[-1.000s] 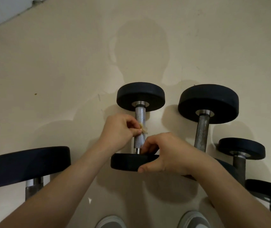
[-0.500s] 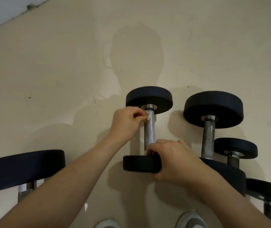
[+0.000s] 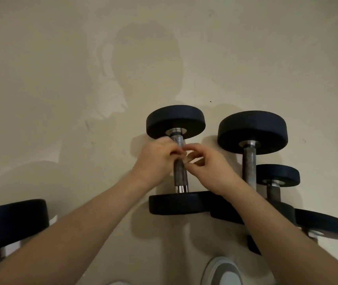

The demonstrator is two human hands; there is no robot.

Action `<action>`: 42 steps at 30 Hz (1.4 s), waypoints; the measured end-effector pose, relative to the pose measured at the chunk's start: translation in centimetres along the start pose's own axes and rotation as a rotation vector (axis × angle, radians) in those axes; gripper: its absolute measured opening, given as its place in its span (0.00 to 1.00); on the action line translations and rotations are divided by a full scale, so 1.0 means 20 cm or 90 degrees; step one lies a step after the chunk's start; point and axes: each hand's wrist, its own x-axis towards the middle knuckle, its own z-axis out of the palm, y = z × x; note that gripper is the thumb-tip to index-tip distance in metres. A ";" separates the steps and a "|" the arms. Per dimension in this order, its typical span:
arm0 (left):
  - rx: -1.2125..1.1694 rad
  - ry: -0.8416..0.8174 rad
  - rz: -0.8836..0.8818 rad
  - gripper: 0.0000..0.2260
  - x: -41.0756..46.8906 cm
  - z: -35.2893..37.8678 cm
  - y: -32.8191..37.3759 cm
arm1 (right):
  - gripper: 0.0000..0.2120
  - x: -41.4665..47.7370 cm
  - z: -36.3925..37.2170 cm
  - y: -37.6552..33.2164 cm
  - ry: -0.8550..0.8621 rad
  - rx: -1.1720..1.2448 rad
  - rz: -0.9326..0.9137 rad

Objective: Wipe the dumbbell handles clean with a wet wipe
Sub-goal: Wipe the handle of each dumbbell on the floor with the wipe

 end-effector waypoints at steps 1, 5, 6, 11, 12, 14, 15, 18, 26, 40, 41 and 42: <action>-0.020 0.065 -0.034 0.04 0.04 0.01 0.01 | 0.18 0.02 0.01 0.00 0.036 0.002 -0.021; -0.045 -0.038 -0.090 0.04 0.02 0.04 0.04 | 0.13 0.11 -0.03 0.01 0.082 0.011 -0.021; -0.057 -0.102 -0.088 0.04 -0.02 0.03 0.06 | 0.13 0.09 -0.04 0.03 0.063 0.049 0.002; 0.072 -0.094 0.074 0.04 0.02 0.05 0.03 | 0.15 0.00 -0.02 0.15 0.004 0.155 0.088; 0.090 -0.039 0.086 0.04 0.08 0.05 0.02 | 0.16 0.02 -0.02 0.15 0.035 0.169 0.090; 0.121 0.036 0.102 0.05 0.18 0.05 0.01 | 0.18 0.08 -0.03 0.12 0.105 0.185 0.070; 0.142 0.037 0.103 0.05 0.19 0.06 0.01 | 0.19 0.10 -0.03 0.10 0.132 0.188 0.052; 0.141 0.031 0.071 0.06 0.13 0.07 0.06 | 0.15 0.11 -0.01 0.06 0.160 0.115 -0.039; -0.109 -0.140 -0.124 0.13 -0.02 0.00 0.10 | 0.11 -0.01 -0.04 0.07 0.059 -0.027 -0.057; 0.016 -0.089 0.081 0.18 -0.40 -0.04 0.12 | 0.08 0.22 0.07 0.00 0.320 -0.070 -0.047; 0.023 -0.059 0.093 0.17 -0.41 -0.03 0.13 | 0.09 0.22 0.06 0.00 0.301 -0.087 -0.050; 0.030 -0.034 0.103 0.17 -0.42 -0.02 0.14 | 0.09 0.22 0.04 0.01 0.276 -0.099 -0.055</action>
